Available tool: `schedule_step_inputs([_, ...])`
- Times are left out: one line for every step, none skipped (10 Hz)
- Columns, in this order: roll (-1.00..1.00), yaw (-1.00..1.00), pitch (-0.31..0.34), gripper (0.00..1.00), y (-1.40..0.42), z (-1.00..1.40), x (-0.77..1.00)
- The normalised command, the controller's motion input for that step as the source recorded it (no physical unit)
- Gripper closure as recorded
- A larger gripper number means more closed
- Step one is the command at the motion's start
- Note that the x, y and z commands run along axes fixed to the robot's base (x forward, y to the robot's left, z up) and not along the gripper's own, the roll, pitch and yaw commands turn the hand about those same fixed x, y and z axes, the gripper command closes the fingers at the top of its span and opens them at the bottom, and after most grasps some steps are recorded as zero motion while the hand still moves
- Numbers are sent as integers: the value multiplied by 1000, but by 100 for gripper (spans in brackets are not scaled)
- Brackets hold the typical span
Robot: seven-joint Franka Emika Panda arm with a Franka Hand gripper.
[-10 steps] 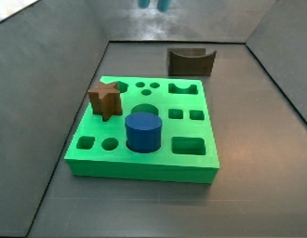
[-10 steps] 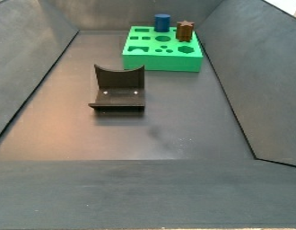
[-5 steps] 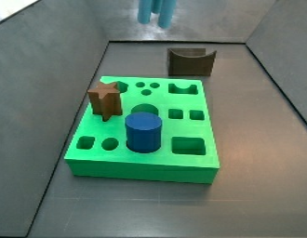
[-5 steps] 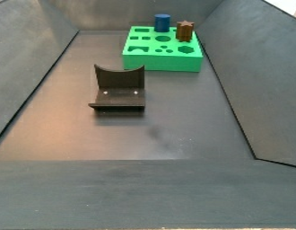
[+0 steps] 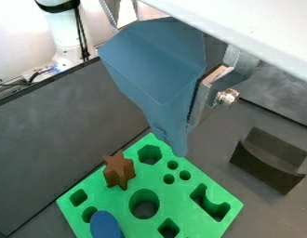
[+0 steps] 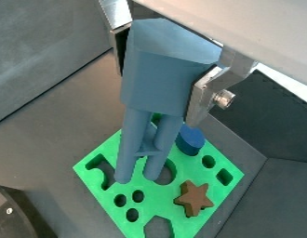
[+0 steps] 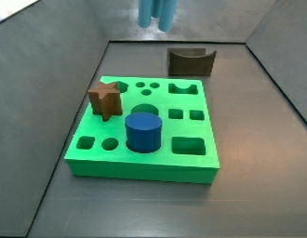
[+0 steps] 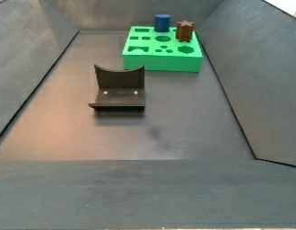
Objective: Pick up the 3 prong object. Move up. Place the 3 prong object on the fixture. Regrasp the 3 prong object. Move to above the board. Insert the 3 prong object.
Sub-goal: Move to above the board.
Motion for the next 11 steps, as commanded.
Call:
schedule_step_inputs([-257,4,-336,100,144,31,-271])
schedule_step_inputs([-245,6,-327,100,144,32,-261])
schedule_step_inputs([-235,3,-318,100,136,28,-255])
schedule_step_inputs([-231,5,-315,100,136,28,-250])
schedule_step_inputs([-224,4,-309,100,133,25,-246])
schedule_step_inputs([-222,4,-308,100,132,25,-245])
schedule_step_inputs([-218,4,-305,100,132,22,-242])
schedule_step_inputs([-214,3,-302,100,131,25,-242])
schedule_step_inputs([-211,3,-299,100,130,27,-241])
schedule_step_inputs([-210,3,-298,100,129,28,-240])
schedule_step_inputs([-209,3,-297,100,130,27,-239])
